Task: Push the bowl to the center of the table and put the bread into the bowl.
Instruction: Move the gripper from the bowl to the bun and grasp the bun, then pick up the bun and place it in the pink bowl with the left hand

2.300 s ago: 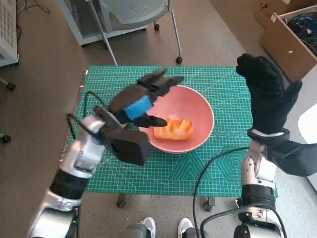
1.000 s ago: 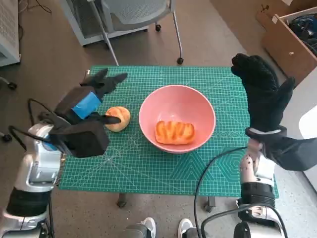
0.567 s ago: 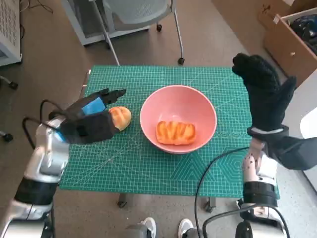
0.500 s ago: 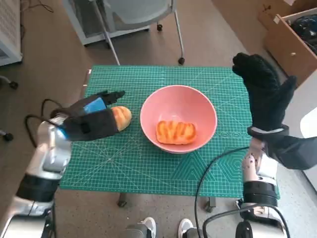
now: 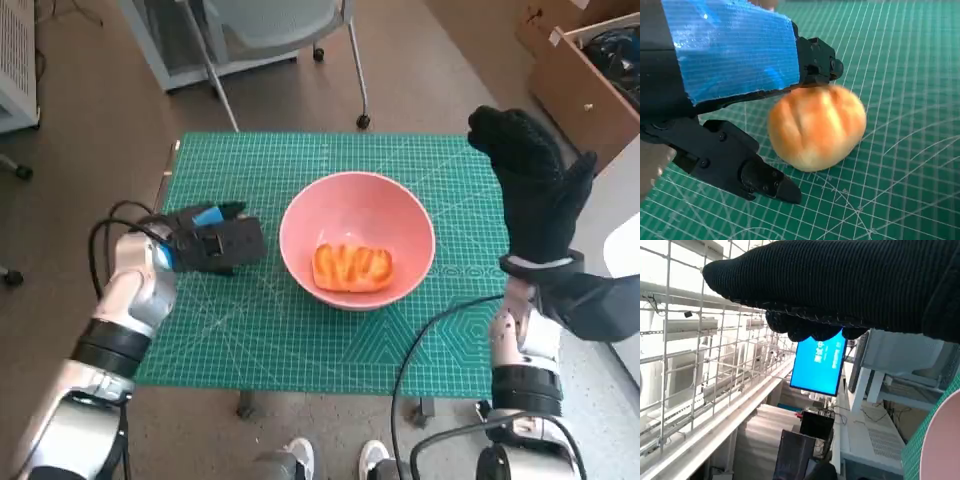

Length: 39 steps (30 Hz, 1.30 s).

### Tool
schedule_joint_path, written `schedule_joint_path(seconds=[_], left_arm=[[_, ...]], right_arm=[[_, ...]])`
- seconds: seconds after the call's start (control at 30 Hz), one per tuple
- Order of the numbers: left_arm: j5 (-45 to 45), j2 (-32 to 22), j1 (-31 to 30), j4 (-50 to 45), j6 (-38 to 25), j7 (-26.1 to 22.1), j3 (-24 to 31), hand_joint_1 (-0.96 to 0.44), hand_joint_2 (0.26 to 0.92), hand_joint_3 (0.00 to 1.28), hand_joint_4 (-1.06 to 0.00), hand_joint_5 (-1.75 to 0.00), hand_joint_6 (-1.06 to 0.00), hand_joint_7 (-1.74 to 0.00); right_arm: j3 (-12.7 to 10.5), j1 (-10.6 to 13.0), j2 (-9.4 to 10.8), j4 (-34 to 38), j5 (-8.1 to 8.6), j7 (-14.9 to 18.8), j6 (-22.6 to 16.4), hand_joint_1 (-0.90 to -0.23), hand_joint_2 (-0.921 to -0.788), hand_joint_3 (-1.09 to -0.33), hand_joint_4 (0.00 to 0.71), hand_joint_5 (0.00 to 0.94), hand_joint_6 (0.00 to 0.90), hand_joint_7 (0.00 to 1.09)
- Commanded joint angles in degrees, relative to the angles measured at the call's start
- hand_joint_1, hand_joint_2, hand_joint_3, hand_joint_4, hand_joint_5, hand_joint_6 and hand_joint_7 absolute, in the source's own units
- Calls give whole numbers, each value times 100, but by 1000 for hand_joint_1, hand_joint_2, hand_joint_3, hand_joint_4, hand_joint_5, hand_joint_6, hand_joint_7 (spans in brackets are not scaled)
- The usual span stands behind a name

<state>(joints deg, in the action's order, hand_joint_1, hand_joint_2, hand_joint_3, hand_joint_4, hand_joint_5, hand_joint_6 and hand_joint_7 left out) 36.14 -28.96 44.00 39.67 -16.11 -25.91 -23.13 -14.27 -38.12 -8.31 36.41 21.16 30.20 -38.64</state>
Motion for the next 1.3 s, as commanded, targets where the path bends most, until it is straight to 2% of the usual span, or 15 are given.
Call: schedule_joint_path(seconds=[0.03,0.13,0.2,0.23,0.27,0.3,0.33,0.37,0.4,0.43,0.5,0.63,0.77,1.07,1.3], left_arm=[[119,187,300,693,135,312,-159,-62,741,5,-49,-15,-231,-33],[143,280,396,997,185,501,-240,-6,761,15,-117,-19,-291,-36],[171,308,414,1094,214,629,-285,36,781,27,-258,-58,-357,-47],[176,312,421,1129,231,667,-297,59,795,36,-375,-89,-404,-50],[214,304,405,1118,257,735,-328,68,800,40,-419,-96,-422,-49],[263,286,383,1091,307,826,-367,173,843,83,-477,-539,-496,-70],[298,271,364,1069,346,893,-394,241,871,112,-514,-826,-581,-106],[329,247,337,1024,404,986,-416,265,881,123,-527,-929,-612,-118],[342,228,318,995,443,1041,-426,172,895,135,-562,-1088,-578,-480],[351,189,282,916,511,1120,-424,112,905,148,-579,-1197,-551,-719],[347,123,217,774,622,1238,-401,58,912,129,-595,-1288,-592,-866],[311,2,89,512,835,1451,-309,14,906,101,-622,-1302,-678,-990],[318,-95,-4,264,912,1532,-246,5,899,96,-651,-1230,-691,-1077],[174,-382,-275,-967,772,1342,180,2,917,71,-678,-1123,-641,-1209],[-22,-537,-614,-2294,611,1132,654,3,920,69,-699,-1116,-613,-1218]], right_arm=[[11,128,14,-11,6,2,74,-506,-921,-630,303,3,121,425],[14,155,28,-45,4,-8,61,-508,-921,-630,303,3,121,425],[15,174,32,-69,-8,-24,48,-508,-921,-630,303,3,122,425],[18,183,37,-86,-15,-33,46,-508,-921,-630,303,3,122,424],[19,193,41,-105,-12,-37,49,-507,-921,-630,303,3,122,424],[18,199,46,-115,-8,-38,48,-507,-921,-630,302,2,122,424],[20,207,52,-129,-7,-41,49,-508,-921,-630,301,2,122,424],[19,212,56,-130,-10,-44,40,-508,-921,-631,300,1,122,424],[22,218,61,-136,-15,-50,34,-508,-921,-631,299,1,121,424],[20,220,64,-129,-17,-51,26,-508,-921,-631,299,1,121,424],[23,230,73,-134,-22,-58,16,-508,-921,-631,298,0,121,425],[33,255,105,-162,-23,-65,10,-508,-921,-631,296,0,121,425],[27,249,124,-125,-10,-51,-4,-509,-921,-631,296,0,121,425],[29,278,162,-141,14,-45,0,-509,-921,-629,296,0,122,425],[6,271,178,-135,75,3,40,-506,-921,-628,297,0,123,423]])
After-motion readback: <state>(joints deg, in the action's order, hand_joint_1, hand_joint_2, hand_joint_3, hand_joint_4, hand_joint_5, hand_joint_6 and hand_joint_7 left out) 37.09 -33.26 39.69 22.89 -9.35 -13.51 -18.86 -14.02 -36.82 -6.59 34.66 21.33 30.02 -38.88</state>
